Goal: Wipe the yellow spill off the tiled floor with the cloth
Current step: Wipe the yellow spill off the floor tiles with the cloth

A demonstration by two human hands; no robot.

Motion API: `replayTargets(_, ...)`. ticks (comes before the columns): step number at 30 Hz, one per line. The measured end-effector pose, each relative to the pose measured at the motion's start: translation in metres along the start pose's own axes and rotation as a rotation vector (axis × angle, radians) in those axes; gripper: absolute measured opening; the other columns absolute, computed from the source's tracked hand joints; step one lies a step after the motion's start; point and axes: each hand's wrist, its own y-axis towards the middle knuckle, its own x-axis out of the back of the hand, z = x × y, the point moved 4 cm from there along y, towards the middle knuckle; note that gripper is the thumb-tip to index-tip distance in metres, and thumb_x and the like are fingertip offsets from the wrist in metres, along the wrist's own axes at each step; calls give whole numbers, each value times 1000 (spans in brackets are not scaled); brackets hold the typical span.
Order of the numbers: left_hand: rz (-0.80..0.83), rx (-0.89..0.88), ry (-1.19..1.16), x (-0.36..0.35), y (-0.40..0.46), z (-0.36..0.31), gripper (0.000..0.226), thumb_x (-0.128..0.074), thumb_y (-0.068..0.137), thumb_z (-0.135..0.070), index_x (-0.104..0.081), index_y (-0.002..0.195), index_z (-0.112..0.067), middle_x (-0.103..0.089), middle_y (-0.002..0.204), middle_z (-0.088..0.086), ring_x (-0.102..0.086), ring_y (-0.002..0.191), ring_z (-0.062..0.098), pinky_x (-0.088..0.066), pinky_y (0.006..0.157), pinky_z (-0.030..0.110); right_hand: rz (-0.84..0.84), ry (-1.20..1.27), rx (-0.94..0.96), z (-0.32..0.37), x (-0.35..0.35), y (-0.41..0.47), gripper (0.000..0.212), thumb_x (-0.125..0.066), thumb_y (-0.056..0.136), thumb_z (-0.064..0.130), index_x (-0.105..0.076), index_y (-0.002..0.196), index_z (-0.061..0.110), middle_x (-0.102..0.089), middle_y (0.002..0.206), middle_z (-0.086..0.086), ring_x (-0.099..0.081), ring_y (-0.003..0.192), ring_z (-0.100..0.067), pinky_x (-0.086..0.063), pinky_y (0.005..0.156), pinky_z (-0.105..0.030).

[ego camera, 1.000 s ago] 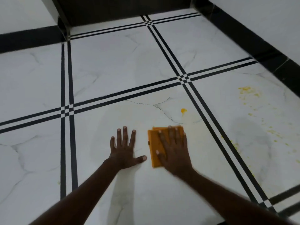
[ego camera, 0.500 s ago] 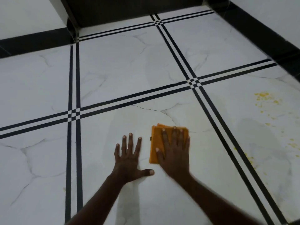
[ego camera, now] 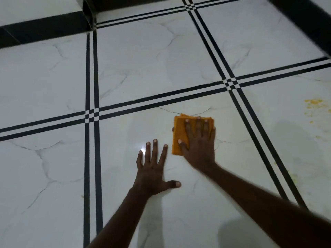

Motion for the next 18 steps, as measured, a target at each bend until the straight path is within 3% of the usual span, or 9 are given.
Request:
replayTargets(2, -19, -4, -14, -1, 1, 1, 136, -34, 59, -105, 23, 156, -30, 37, 161, 9, 31, 150, 34, 6, 121, 60, 80, -69, 292, -26, 4, 45, 79, -28, 99, 67, -14, 165, 26, -14, 172, -14, -9, 158, -41, -13, 124, -63)
replayTargets(3, -16, -4, -15, -2, 1, 1, 136, -34, 59, -105, 25, 156, -31, 38, 161, 9, 32, 150, 33, 8, 120, 59, 80, -98, 350, -46, 6, 70, 78, -24, 99, 68, -17, 164, 27, -18, 171, -13, -11, 158, -39, -18, 123, -62)
replayTargets(5, -21, -4, -11, -5, 2, 2, 136, -34, 58, -106, 27, 155, -32, 41, 160, 7, 35, 149, 31, 10, 120, 56, 41, -97, 226, -90, 16, 109, 80, -16, 99, 71, -20, 164, 24, -23, 170, -13, -15, 157, -40, -21, 122, -60)
replayTargets(8, -30, 8, -27, -6, 3, 4, 138, -36, 56, -106, 23, 156, -32, 39, 161, 6, 34, 149, 30, 10, 120, 54, -41, -85, -88, -118, 19, 99, 77, -24, 101, 65, -18, 164, 21, -26, 167, -18, -21, 154, -43, -20, 122, -63)
replayTargets(11, -16, 9, -28, -4, 2, 5, 138, -36, 56, -106, 21, 157, -31, 37, 162, 7, 32, 150, 31, 8, 120, 56, -17, -61, -140, -112, 17, 37, 78, -29, 103, 61, -9, 165, 19, -15, 170, -22, -12, 156, -46, -11, 125, -64)
replayTargets(14, -2, 15, -54, -2, 2, 4, 139, -35, 55, -107, 16, 159, -30, 33, 163, 7, 29, 151, 31, 5, 121, 59, 173, -84, 120, -114, 22, -33, 81, -25, 101, 63, 5, 165, 24, 6, 172, -17, 7, 158, -41, -7, 125, -65)
replayTargets(18, 27, 30, -43, -2, 2, 3, 139, -35, 54, -107, 21, 157, -32, 37, 162, 6, 33, 149, 30, 8, 121, 57, 303, -143, 334, -134, 32, -77, 86, -23, 99, 72, 10, 164, 27, 15, 172, -12, 15, 158, -36, -5, 125, -65)
